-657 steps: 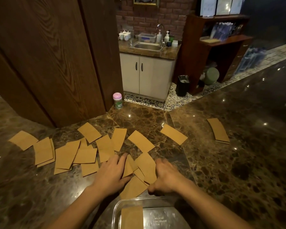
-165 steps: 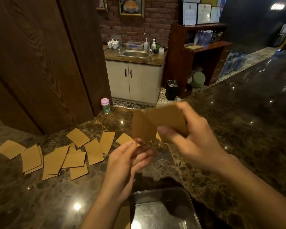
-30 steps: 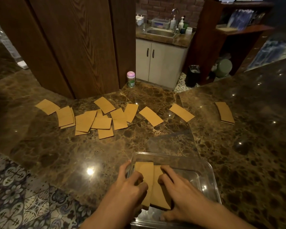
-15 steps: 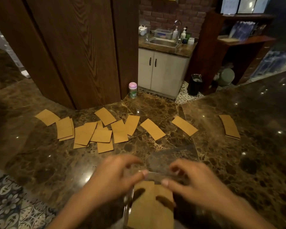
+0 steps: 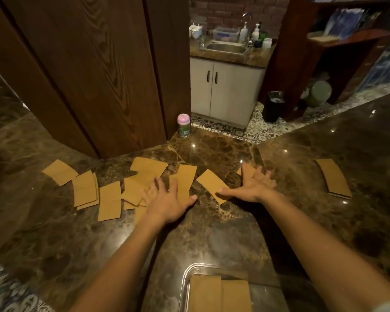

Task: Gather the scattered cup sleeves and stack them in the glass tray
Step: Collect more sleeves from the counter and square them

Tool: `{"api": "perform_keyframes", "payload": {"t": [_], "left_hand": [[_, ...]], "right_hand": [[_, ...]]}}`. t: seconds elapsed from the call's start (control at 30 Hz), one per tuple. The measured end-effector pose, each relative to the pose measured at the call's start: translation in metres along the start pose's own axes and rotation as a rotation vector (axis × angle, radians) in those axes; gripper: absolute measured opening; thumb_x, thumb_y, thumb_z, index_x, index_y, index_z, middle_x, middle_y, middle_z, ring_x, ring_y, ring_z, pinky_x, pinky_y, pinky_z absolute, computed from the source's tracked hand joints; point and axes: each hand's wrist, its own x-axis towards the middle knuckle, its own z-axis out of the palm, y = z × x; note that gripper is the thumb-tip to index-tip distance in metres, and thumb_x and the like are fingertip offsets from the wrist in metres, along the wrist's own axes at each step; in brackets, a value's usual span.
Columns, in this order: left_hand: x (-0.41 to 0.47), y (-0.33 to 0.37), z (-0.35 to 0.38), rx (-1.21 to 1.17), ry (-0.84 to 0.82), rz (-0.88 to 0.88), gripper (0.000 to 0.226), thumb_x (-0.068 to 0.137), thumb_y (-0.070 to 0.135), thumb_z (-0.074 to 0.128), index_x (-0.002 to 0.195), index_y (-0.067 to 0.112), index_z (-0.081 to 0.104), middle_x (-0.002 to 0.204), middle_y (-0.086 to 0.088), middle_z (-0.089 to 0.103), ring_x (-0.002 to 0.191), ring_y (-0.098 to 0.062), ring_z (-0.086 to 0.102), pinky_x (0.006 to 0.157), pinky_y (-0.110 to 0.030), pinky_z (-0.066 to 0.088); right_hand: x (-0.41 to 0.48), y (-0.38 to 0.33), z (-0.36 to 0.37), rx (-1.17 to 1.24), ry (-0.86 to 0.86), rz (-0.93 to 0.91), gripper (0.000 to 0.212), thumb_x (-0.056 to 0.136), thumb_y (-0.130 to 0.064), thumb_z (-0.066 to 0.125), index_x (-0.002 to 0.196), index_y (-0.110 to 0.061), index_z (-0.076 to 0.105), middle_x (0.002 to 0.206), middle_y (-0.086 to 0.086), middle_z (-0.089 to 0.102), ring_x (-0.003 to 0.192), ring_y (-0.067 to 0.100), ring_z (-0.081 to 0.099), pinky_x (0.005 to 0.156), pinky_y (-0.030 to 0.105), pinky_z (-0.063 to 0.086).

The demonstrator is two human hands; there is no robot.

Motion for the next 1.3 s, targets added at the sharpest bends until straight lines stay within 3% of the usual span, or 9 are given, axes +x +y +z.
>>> {"api": "perform_keyframes", "payload": {"t": [0.1,0.27,0.4,0.53,0.73,0.83,0.97,1.07,1.3], "left_hand": [[0.002,0.016,0.014,0.037,0.044,0.084,0.089,0.092,0.075,0.027,0.160,0.025,0.003,0.167,-0.023,-0.005,0.153,-0.040,-0.007,0.118,-0.065,-0.005],[-0.002,0.021,0.013,-0.136,0.264,0.234,0.073,0.091,0.045,0.061,0.152,0.016,0.032,0.151,-0.013,0.043,0.140,-0.031,0.036,0.115,-0.047,0.028],[-0.005,0.034,0.008,-0.299,0.229,0.304,0.081,0.081,0.030,0.076,0.151,0.016,0.036,0.145,-0.010,0.049,0.134,-0.029,0.043,0.111,-0.037,0.033],[-0.005,0.036,0.003,-0.284,0.214,0.300,0.087,0.073,0.042,0.083,0.148,0.026,0.042,0.150,-0.007,0.041,0.139,-0.027,0.034,0.113,-0.037,0.031],[0.008,0.025,-0.006,0.001,0.087,-0.010,0.144,0.043,0.099,0.057,0.158,0.034,-0.001,0.164,-0.029,-0.007,0.150,-0.047,-0.011,0.117,-0.062,0.000],[0.013,0.026,-0.007,0.026,-0.003,0.070,0.135,0.052,0.096,0.056,0.159,0.033,0.003,0.165,-0.026,-0.004,0.152,-0.044,-0.005,0.120,-0.059,0.005],[0.009,0.035,-0.005,0.059,0.073,0.235,0.104,0.073,0.076,0.064,0.156,0.029,0.022,0.159,-0.013,0.030,0.145,-0.035,0.026,0.116,-0.047,0.029],[0.010,0.034,-0.011,0.066,0.136,0.244,0.095,0.076,0.072,0.064,0.153,0.028,0.031,0.155,-0.005,0.039,0.143,-0.029,0.032,0.115,-0.051,0.025],[0.021,0.020,-0.015,0.027,0.030,0.163,0.114,0.066,0.081,0.065,0.158,0.033,0.016,0.164,-0.021,0.015,0.152,-0.040,0.010,0.120,-0.056,0.016]], "right_hand": [[0.000,-0.021,0.019,0.027,0.038,-0.041,0.137,0.065,-0.093,0.062,0.166,-0.030,-0.005,0.172,0.019,-0.018,0.156,0.049,-0.017,0.125,0.063,-0.002],[-0.005,-0.034,0.028,0.003,0.231,-0.041,0.108,0.071,-0.082,0.068,0.154,-0.021,0.035,0.158,0.018,0.030,0.145,0.043,0.027,0.114,0.055,0.028],[-0.014,-0.045,0.010,-0.001,0.115,0.087,0.131,0.052,-0.075,0.088,0.153,-0.012,0.033,0.154,0.019,0.032,0.145,0.040,0.029,0.115,0.050,0.033],[-0.020,-0.051,0.009,0.043,0.078,0.129,0.136,0.049,-0.063,0.097,0.154,-0.010,0.029,0.154,0.018,0.029,0.146,0.039,0.028,0.116,0.050,0.035],[-0.022,-0.049,0.007,0.056,0.068,0.128,0.139,0.054,-0.062,0.095,0.158,-0.010,0.020,0.158,0.018,0.030,0.149,0.039,0.030,0.116,0.052,0.034],[-0.024,-0.051,0.011,0.087,0.074,0.127,0.139,0.054,-0.063,0.095,0.159,-0.011,0.019,0.157,0.017,0.029,0.148,0.038,0.028,0.117,0.052,0.034],[-0.025,-0.052,0.018,0.140,0.082,0.145,0.133,0.055,-0.061,0.095,0.156,-0.011,0.024,0.155,0.018,0.035,0.146,0.038,0.035,0.115,0.050,0.038],[-0.022,-0.046,0.017,0.275,0.091,0.161,0.122,0.057,-0.053,0.097,0.150,-0.009,0.031,0.151,0.017,0.047,0.141,0.036,0.047,0.111,0.045,0.047],[-0.019,-0.037,0.016,0.485,0.167,0.201,0.092,0.072,-0.037,0.093,0.143,-0.003,0.044,0.142,0.017,0.058,0.134,0.036,0.055,0.105,0.041,0.050]]}}
